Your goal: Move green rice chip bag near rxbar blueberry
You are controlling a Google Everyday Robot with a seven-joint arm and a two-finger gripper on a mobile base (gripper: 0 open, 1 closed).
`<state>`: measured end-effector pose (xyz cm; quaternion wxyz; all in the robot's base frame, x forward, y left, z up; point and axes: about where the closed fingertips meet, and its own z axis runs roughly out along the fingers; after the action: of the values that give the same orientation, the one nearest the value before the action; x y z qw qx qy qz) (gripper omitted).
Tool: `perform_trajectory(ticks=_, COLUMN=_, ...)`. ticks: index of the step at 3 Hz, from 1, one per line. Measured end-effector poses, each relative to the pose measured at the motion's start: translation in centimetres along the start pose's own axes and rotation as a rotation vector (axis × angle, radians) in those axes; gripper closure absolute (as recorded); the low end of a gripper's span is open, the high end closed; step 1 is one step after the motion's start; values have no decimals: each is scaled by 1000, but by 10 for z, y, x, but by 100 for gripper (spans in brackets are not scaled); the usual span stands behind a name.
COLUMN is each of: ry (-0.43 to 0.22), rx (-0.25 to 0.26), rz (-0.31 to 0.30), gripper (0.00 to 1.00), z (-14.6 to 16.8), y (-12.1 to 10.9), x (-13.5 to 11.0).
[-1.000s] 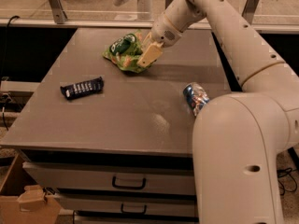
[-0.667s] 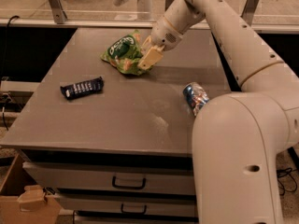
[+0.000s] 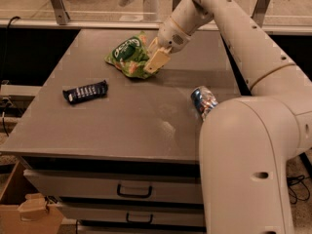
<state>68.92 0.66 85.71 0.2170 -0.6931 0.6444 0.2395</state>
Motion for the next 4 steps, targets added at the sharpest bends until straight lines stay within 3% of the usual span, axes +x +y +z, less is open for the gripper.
perform_trajectory(ticks=1, ry=0, rx=0, rz=0, gripper=35, z=0, y=0, x=0)
perform_trajectory(ticks=2, ry=-43, rx=-48, rz=2, gripper=12, z=11, y=17, x=-31)
perform_trajectory(ticks=3, ry=-47, rx=-40, rz=3, gripper=0, z=15, y=13, x=-31)
perform_trajectory(ticks=4, ry=-47, rx=-40, rz=3, gripper=0, z=15, y=13, x=-31)
